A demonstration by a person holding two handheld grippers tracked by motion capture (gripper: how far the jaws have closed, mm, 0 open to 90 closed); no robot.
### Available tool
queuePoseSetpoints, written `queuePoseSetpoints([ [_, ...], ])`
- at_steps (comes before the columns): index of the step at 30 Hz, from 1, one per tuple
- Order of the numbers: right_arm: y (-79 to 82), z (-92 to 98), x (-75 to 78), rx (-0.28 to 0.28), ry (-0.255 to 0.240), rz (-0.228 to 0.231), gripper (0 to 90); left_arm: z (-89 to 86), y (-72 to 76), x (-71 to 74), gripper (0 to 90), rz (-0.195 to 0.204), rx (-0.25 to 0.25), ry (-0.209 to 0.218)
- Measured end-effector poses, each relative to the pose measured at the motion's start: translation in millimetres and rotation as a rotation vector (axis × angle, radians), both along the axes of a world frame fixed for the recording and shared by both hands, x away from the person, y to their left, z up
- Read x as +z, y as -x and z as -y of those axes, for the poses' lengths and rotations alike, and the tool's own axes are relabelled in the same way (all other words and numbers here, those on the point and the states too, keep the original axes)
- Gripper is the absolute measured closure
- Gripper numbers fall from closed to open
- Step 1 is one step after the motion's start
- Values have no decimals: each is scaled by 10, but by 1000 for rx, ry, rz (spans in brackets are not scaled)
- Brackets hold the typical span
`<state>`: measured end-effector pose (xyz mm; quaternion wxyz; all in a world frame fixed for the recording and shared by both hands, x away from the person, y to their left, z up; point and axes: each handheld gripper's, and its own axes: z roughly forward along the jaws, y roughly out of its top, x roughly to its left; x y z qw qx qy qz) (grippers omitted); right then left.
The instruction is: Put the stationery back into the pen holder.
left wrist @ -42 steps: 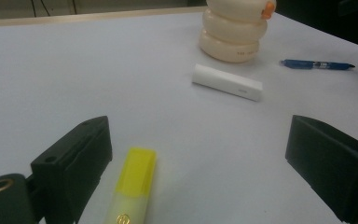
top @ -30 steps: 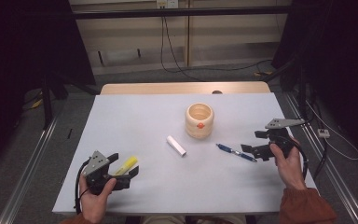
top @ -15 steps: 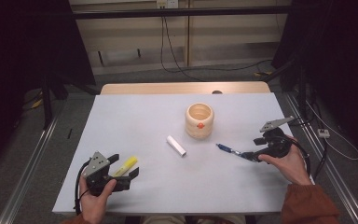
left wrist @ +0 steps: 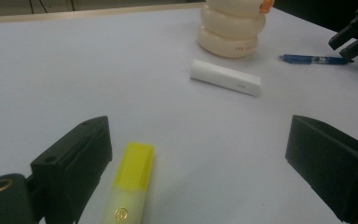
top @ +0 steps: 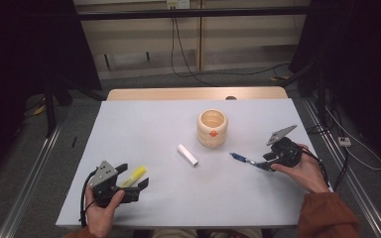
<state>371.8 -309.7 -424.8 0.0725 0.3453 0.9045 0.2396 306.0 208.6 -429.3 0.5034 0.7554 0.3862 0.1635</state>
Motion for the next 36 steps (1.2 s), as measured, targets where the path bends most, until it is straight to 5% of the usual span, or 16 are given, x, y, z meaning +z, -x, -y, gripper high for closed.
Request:
queuePoseSetpoints([
  [20,-144,-182,-81,115,108,-89,735,36,8,11,69,7,-14,-20],
  [23,-177,-145,-89,75,72,-130,745,51,-1,5,69,3,-24,-21],
  [36,-144,-270,-63,75,168,-99,801,70,-7,-2,69,-6,-42,-28],
])
